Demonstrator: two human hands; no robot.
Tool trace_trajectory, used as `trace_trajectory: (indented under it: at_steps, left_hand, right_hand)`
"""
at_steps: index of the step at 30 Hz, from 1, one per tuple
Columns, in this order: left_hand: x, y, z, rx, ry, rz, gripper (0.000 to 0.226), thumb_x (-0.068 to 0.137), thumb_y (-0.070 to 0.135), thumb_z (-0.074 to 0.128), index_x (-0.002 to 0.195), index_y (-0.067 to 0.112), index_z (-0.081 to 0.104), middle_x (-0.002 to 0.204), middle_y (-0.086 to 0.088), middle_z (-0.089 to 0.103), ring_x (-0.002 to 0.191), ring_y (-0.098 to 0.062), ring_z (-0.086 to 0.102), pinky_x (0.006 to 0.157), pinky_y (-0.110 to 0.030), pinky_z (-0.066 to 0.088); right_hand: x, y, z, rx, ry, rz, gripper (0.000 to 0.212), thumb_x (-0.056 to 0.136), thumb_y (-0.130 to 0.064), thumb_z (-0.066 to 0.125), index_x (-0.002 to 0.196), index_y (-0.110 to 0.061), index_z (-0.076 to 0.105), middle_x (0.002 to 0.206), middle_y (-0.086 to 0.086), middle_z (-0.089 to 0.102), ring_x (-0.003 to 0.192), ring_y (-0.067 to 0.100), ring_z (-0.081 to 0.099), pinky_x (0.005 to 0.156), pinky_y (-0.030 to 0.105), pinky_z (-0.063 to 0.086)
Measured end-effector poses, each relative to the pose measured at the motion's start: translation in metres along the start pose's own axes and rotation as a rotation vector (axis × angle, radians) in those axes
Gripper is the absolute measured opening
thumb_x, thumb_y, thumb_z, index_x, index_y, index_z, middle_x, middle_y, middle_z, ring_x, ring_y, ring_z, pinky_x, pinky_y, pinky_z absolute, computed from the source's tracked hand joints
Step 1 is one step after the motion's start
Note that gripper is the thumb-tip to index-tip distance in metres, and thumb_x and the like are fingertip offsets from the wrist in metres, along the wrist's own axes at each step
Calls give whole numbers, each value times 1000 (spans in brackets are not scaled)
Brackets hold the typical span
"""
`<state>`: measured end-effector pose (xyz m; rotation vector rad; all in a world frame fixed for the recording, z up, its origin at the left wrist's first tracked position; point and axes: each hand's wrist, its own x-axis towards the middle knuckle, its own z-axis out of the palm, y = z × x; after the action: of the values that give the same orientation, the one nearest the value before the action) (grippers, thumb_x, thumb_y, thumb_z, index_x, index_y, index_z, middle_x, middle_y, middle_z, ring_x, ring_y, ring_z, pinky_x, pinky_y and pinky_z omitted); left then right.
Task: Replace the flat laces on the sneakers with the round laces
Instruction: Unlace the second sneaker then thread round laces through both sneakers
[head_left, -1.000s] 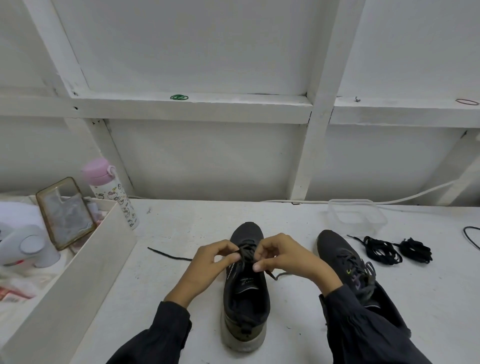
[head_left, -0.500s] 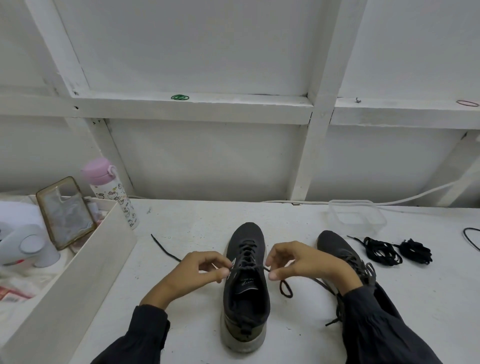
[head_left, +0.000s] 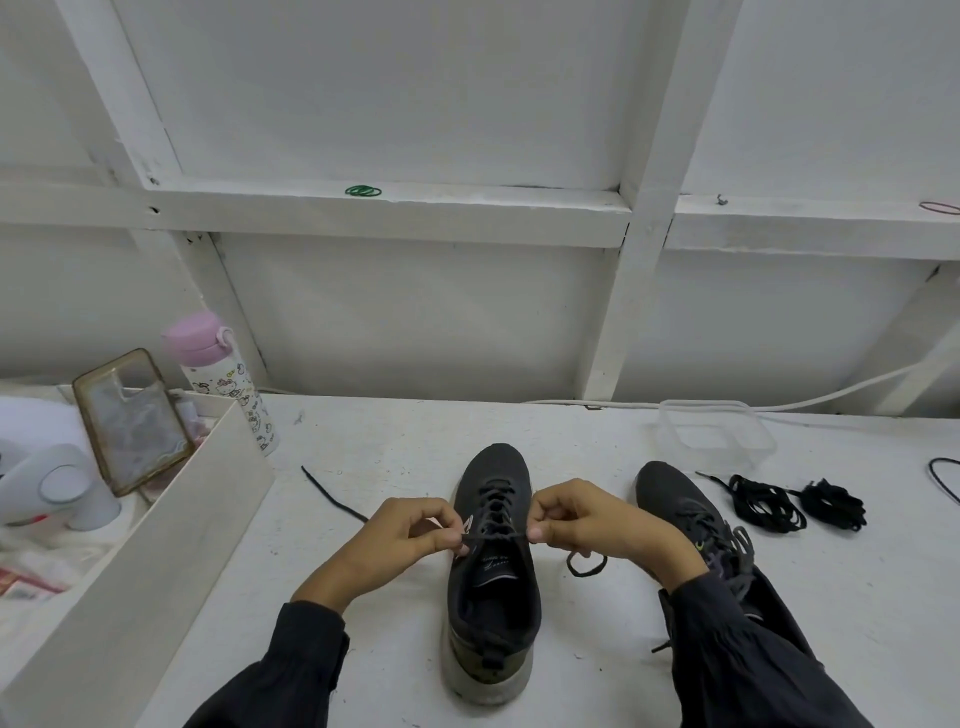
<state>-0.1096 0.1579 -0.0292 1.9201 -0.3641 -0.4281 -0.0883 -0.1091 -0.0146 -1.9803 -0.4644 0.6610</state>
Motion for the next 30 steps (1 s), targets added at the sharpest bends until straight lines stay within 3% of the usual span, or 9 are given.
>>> trace_trajectory:
  at_steps: [5,7,11,15,17,19,22,27,30]
  left_hand:
    - [-4,2,0,-13,10,-9,11,93,11,64,83,14,67,88,-9,74,92,-20,72,97,-41,52]
    - [-6,4,-2,-1,-5,-24,10,90,22,68,82,18,70,85,-9,74,86,-21,71,92,-39,54]
    - [-13,8,-15,13,49,-75,34,84,48,70,69,17,69,74,-10,72,76,-20,67,83,-32,52]
    - [-18,22,-19,-277,136,-45,47,89,43,64,84,-4,62,89,-14,70,99,-30,69,76,-12,50]
    - [-16,28,-17,-453,145,16,55,93,39,58,93,-16,57,97,-17,67,106,-33,66,88,-29,55]
    - [-14,39,-13,-555,153,64,46,100,30,50,87,-14,55,101,-18,67,107,-33,64,92,-39,54]
    - [-12,56,-2,-680,188,50,31,95,26,49,84,-1,59,105,-20,68,106,-31,66,91,-40,55]
    - [-8,68,11,-800,212,12,28,95,20,53,98,-3,69,115,-22,68,111,-33,64,98,-45,52]
    - [-7,78,18,-832,266,-9,25,89,24,60,86,4,75,108,-20,71,102,-28,68,97,-46,53]
  right_hand:
    - [-2,-2,-1,52,-25,38,14,94,-12,63,80,-14,62,57,-4,46,50,9,36,47,19,30]
    - [-4,-3,-3,57,-25,65,14,93,-14,65,79,-13,64,57,-2,44,50,10,35,46,19,28]
    - [-20,-9,-17,32,-36,125,23,89,-27,70,73,-12,67,56,1,46,50,12,37,47,20,31]
    - [-34,-21,-27,190,6,18,33,90,-28,68,65,-10,57,58,1,48,49,15,40,56,26,37]
    - [-36,-26,-27,302,33,-60,30,89,-30,66,69,-8,57,64,7,47,52,18,42,57,26,37]
    - [-35,-30,-26,418,47,-128,25,85,-30,67,77,-7,64,69,12,49,55,20,45,58,27,39]
    - [-31,-38,-21,490,48,-176,24,82,-30,69,76,-8,64,69,9,53,55,21,48,61,26,41]
    - [-21,-59,-8,605,118,-168,37,83,-44,70,64,-14,59,60,3,46,44,13,39,51,22,35]
    - [-19,-70,-6,618,164,-202,26,90,-34,58,80,-13,69,67,3,49,49,13,41,50,20,35]
